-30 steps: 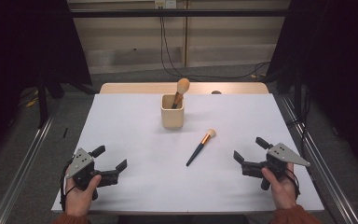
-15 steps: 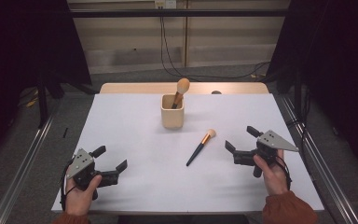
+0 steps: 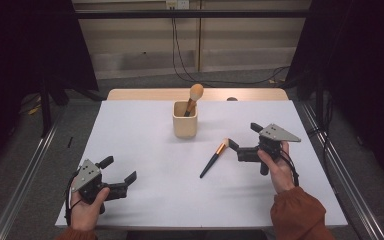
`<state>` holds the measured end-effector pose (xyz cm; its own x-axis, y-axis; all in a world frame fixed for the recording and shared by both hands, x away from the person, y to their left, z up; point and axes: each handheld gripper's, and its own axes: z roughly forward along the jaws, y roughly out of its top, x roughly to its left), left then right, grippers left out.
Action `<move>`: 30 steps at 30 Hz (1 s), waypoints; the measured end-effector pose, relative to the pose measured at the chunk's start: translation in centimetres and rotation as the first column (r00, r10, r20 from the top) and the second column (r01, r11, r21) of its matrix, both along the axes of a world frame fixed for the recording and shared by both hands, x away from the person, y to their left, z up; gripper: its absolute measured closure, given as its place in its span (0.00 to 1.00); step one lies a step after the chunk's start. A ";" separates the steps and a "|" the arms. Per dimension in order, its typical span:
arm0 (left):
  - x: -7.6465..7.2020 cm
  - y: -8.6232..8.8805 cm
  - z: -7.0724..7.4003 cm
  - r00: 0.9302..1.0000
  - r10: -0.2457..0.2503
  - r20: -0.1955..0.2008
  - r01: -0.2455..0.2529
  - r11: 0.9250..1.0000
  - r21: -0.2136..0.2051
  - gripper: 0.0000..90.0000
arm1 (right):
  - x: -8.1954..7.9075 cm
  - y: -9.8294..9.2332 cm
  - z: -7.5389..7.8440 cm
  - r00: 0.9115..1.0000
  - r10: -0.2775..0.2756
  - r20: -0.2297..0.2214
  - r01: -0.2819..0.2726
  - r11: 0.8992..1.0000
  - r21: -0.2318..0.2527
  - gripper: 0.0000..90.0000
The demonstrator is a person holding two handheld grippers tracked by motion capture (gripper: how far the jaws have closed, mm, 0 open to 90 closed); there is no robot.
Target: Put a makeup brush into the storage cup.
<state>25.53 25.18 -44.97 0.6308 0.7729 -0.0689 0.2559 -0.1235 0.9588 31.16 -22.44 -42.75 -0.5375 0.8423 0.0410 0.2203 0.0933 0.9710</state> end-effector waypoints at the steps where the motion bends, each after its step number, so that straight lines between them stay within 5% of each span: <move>1: 0.0 0.0 0.0 1.000 -0.004 -0.001 0.004 1.000 0.000 0.03 | 0.3 0.2 0.0 1.000 0.001 0.002 -0.001 1.000 0.005 0.00; 20: 0.2 0.2 -0.1 1.000 0.004 0.000 -0.004 1.000 0.007 0.03 | 5.6 2.6 1.7 0.998 0.030 -0.058 -0.034 0.997 -0.068 0.02; 26: 0.2 0.3 -0.1 1.000 0.008 -0.003 -0.008 1.000 0.012 0.03 | 6.5 3.4 1.9 0.986 0.096 -0.138 -0.116 0.984 -0.138 0.02; 30: 0.2 0.3 -0.1 1.000 0.009 -0.005 -0.009 1.000 0.014 0.03 | 6.8 3.3 2.0 0.966 0.134 -0.219 -0.174 0.969 -0.176 0.02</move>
<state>25.75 25.46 -45.11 0.6237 0.7793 -0.0614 0.2623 -0.1346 0.9556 38.00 -19.11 -40.73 -0.6585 0.7526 0.0090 0.3797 0.3219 0.8673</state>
